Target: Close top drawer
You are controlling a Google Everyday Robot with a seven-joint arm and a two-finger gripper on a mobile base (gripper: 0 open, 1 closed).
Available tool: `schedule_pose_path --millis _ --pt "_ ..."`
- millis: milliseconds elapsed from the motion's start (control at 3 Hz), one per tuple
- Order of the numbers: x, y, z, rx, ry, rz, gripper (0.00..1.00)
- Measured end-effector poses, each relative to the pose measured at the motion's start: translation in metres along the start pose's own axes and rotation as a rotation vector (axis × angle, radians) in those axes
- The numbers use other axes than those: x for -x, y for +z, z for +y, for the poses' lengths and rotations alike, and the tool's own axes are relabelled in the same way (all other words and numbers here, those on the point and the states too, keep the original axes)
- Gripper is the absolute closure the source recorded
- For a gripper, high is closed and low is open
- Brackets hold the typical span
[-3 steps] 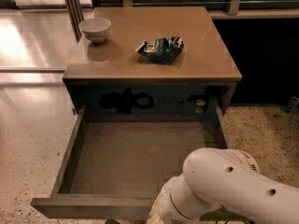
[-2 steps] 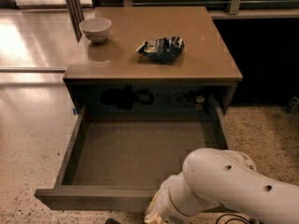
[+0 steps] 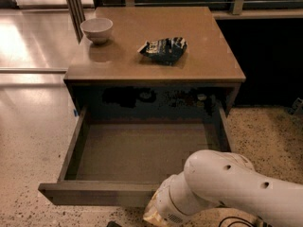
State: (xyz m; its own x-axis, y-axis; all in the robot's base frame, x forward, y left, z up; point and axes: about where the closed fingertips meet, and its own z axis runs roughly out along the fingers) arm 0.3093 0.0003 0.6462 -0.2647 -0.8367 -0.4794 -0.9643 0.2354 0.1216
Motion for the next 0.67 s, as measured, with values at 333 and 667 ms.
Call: schedule_pose_path --millis 333,667 --pt "0.002 -0.003 -0.009 -0.043 -0.007 0.007 1.0" --pt "0.007 -0.004 -0.031 -0.101 -0.016 0.007 1.0"
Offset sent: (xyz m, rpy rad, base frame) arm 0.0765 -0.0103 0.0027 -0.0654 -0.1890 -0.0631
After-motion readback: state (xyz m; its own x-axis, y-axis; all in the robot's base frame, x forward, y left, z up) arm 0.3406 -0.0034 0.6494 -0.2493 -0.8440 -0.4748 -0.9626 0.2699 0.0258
